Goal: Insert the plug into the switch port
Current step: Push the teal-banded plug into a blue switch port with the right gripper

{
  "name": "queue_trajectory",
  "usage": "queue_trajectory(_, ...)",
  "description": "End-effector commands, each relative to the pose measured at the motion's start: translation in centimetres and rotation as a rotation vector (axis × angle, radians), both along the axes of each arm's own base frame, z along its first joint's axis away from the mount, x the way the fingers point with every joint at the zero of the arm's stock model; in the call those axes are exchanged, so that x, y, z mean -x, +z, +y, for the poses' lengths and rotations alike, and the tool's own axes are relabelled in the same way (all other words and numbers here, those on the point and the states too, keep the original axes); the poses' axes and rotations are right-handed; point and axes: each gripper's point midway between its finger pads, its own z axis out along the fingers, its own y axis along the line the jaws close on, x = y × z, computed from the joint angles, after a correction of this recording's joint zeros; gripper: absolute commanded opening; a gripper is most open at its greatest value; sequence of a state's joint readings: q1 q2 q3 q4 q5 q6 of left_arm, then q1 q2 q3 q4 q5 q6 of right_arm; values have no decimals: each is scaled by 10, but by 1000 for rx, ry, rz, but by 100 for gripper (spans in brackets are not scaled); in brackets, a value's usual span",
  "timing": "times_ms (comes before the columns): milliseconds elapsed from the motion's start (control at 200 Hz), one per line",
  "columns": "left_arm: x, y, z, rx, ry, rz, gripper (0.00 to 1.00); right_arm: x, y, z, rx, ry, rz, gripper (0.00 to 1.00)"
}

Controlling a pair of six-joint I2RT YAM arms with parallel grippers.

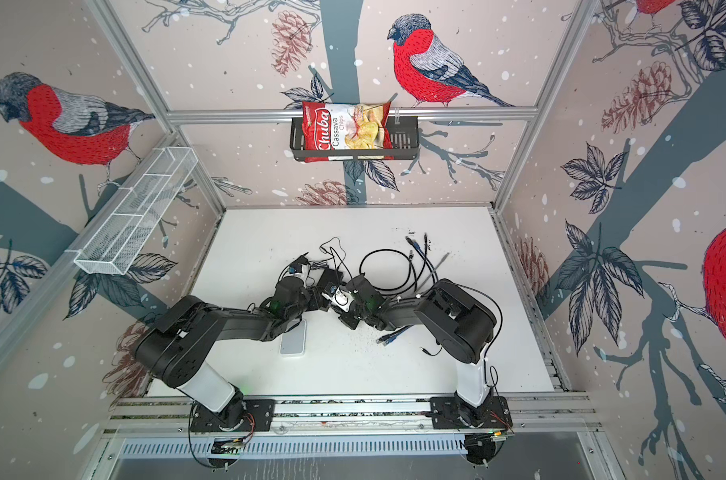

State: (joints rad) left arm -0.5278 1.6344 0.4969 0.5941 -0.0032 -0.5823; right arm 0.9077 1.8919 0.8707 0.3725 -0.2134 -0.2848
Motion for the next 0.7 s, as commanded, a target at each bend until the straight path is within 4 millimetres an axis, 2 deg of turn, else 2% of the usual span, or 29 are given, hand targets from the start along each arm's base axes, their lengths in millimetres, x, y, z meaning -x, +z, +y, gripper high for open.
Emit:
queue_trajectory(0, 28, -1, -40, 102, -219, 75, 46, -3, 56, 39, -204, 140, -189, 2)
queue_trajectory(110, 31, -5, -40, 101, -227, 86, 45, -6, 61, 43, -208, 144, -213, 2)
queue_trajectory(405, 37, -7, -56, 161, -282, 101, 43, -6, 72, 58, -267, 190, -252, 2)
queue_trajectory(695, 43, 1, -67, 190, -356, 74, 43, -2, 85, 68, -307, 269, -315, 2)
